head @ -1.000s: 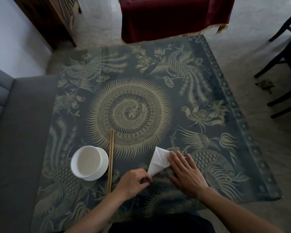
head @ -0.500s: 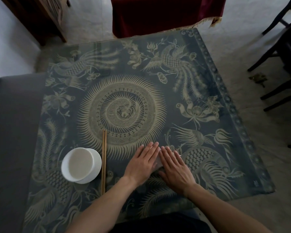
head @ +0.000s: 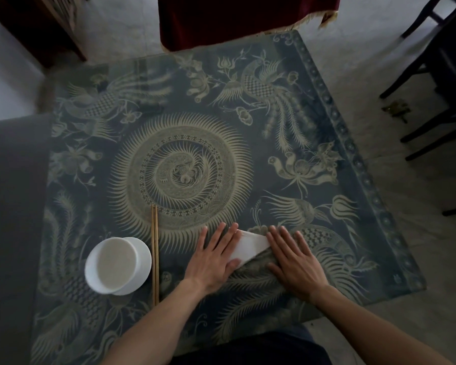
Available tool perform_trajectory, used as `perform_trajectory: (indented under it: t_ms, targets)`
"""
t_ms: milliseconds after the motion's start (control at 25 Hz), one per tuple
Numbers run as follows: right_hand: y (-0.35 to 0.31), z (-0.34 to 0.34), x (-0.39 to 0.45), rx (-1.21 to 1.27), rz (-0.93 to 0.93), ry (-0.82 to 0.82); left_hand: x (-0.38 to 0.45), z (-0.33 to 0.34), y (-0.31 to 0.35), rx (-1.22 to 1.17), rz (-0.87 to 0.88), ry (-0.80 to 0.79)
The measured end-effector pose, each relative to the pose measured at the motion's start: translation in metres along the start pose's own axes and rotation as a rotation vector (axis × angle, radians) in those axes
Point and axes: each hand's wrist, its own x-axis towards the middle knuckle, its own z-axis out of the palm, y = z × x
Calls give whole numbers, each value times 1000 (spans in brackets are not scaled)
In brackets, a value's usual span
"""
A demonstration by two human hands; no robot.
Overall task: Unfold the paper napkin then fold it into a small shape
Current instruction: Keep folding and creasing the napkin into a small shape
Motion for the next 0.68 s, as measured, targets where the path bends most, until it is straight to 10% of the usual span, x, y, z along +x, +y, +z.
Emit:
perform_trajectory:
  t_ms: [680]
  targets:
    - [-45,-12,48,-15,-288,-78,-24,13,10,-57,-44,88]
